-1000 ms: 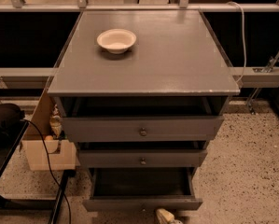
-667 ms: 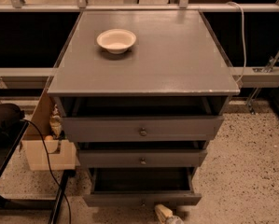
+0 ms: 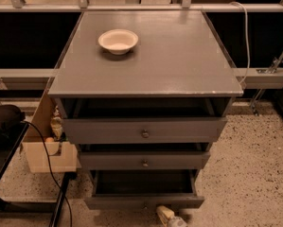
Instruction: Close bottom drawer
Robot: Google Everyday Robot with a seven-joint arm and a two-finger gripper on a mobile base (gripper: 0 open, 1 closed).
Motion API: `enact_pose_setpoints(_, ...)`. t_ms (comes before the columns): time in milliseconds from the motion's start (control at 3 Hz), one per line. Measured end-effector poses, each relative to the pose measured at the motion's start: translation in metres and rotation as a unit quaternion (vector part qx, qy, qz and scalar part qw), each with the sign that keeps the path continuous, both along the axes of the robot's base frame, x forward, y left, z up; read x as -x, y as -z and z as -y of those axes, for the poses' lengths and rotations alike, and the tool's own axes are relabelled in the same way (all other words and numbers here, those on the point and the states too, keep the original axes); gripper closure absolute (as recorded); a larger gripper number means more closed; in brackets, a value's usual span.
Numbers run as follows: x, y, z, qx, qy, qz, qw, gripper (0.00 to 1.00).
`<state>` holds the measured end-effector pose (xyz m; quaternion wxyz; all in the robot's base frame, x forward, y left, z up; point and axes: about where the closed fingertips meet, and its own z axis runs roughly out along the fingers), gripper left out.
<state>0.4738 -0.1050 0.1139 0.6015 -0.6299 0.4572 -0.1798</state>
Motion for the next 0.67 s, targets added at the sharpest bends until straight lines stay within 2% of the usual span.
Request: enact_pose_setpoints(667,-0.019,-0.018,0.004,0.030,-0.010,-0.013,0.9994,1.00)
